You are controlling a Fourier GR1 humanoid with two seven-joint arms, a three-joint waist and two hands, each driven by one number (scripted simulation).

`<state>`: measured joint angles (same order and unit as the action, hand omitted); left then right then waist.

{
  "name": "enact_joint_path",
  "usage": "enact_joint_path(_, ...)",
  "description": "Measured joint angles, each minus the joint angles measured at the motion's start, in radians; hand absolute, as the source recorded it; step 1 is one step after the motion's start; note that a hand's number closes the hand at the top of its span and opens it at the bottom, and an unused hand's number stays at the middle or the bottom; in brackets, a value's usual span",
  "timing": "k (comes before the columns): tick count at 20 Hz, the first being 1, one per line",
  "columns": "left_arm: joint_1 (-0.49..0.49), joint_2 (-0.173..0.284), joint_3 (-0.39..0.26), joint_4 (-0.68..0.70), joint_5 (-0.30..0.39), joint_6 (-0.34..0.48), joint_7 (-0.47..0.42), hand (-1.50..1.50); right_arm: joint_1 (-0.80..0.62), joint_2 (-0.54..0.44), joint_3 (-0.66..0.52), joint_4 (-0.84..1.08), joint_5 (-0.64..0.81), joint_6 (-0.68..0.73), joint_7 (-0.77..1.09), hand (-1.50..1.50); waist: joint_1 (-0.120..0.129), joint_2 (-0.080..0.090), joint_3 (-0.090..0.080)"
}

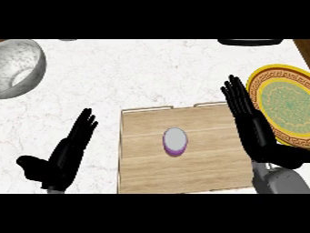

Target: Pick the can from the tray and place it in the plate

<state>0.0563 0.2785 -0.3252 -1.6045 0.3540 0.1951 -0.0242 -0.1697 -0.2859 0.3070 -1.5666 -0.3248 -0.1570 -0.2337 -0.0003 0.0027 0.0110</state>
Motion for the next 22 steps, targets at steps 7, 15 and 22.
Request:
enact_joint_path(7, -0.021, 0.026, 0.013, 0.116, -0.031, 0.024, 0.083, 0.00, -0.306, -0.126, -0.019, 0.039, 0.010, 0.191, 0.088, 1.50, 0.038, 0.006, -0.016)
enact_joint_path(15, -0.058, 0.011, 0.030, 0.186, -0.027, 0.008, 0.147, 0.00, -0.497, -0.075, -0.100, 0.429, 0.117, 0.218, -0.107, -1.50, 0.029, 0.006, -0.011)
enact_joint_path(22, -0.064, -0.004, 0.061, 0.209, -0.037, -0.004, 0.162, 0.00, -0.569, -0.140, -0.115, 0.522, 0.171, 0.392, -0.160, -1.50, 0.013, 0.001, -0.011)
